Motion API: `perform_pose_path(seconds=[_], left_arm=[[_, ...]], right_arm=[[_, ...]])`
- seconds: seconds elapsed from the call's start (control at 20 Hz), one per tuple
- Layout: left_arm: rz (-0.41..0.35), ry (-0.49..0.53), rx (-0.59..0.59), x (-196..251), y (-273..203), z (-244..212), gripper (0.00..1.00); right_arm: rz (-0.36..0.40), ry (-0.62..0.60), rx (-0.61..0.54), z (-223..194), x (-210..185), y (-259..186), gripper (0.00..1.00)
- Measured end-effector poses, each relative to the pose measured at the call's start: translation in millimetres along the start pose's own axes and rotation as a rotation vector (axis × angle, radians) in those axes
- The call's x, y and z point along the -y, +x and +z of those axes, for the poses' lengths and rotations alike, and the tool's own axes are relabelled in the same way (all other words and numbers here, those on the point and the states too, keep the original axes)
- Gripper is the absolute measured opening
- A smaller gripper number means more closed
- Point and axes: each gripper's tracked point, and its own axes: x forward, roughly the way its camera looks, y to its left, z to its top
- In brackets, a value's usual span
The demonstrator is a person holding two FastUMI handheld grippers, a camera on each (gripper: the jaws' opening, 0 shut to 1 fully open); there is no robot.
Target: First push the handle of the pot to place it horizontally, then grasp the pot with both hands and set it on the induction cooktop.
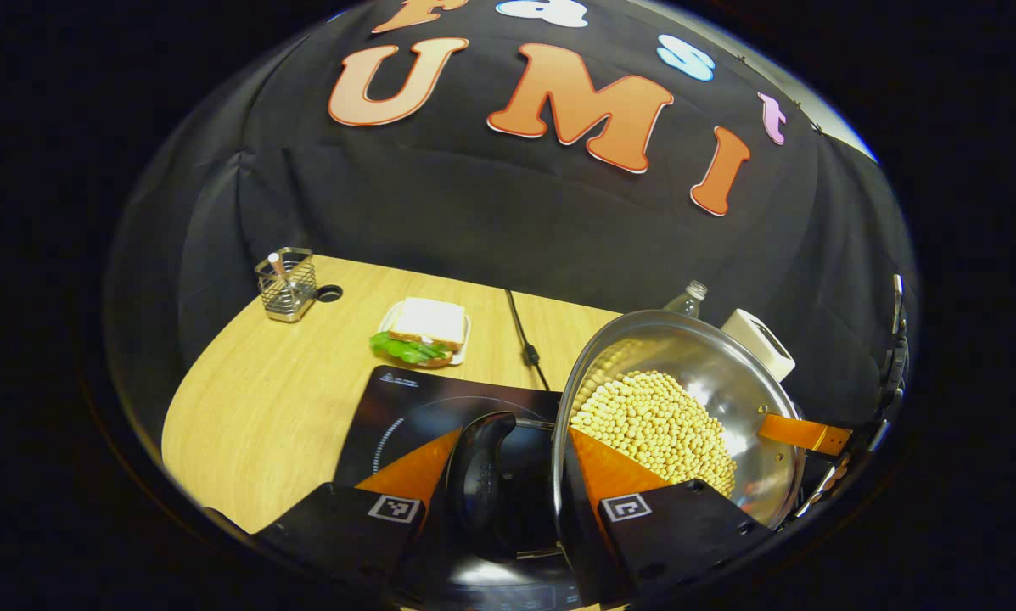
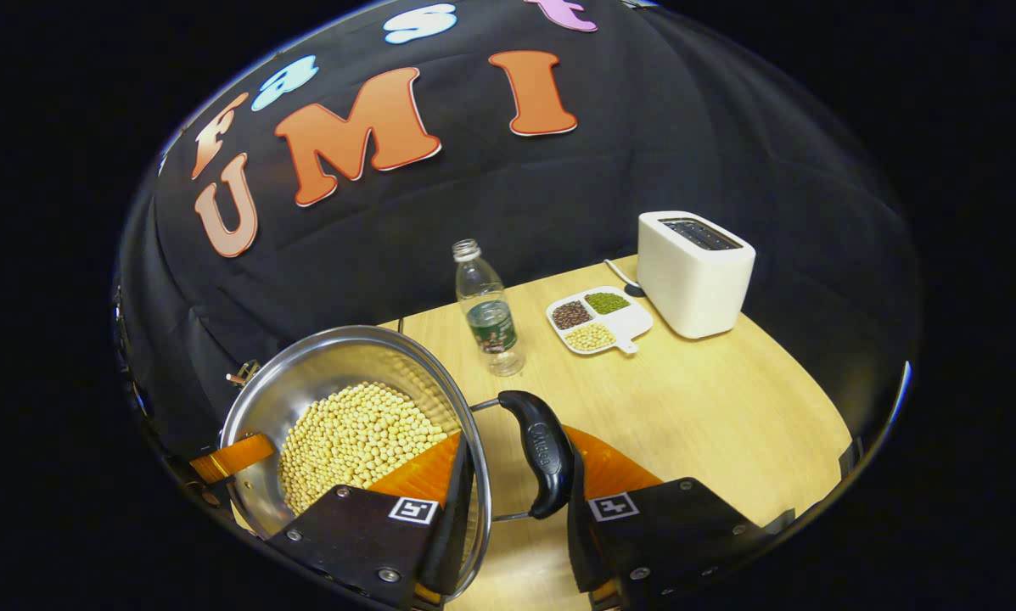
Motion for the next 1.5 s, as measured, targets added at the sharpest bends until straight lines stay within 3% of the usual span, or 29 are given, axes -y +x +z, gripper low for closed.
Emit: perform_pose_path(seconds=[0.4,0.5,0.6,0.65,1.15,1.2,1.35,1.4,1.5], left_arm=[[0.046,0.011,-0.021,-74,-8,-11,0.65],[0.049,0.01,-0.033,-91,-4,-16,0.6],[0.045,-0.002,-0.047,-102,0,-22,0.63],[0.043,-0.007,-0.053,-108,4,-26,0.63],[0.026,-0.01,-0.084,-127,38,-23,0.61],[0.029,-0.014,-0.097,-129,41,-24,0.67],[0.065,-0.011,-0.098,-135,60,-16,0.66],[0.078,0.003,-0.07,-134,54,-8,0.75],[0.124,0.048,-0.015,-139,40,7,0.84]], right_arm=[[0.034,0.002,-0.046,-45,-61,13,0.5],[0.031,0.002,-0.065,-57,-72,17,0.51],[0.019,-0.014,-0.064,-62,-78,21,0.46],[0.015,-0.019,-0.068,-65,-81,23,0.5],[-0.005,-0.019,-0.124,-94,-100,30,0.52],[-0.003,-0.016,-0.131,-97,-100,30,0.53],[0.002,-0.029,-0.129,-99,-102,27,0.55],[0.017,-0.03,-0.138,-101,-105,25,0.57],[0.051,-0.034,-0.138,-96,-109,20,0.63]])
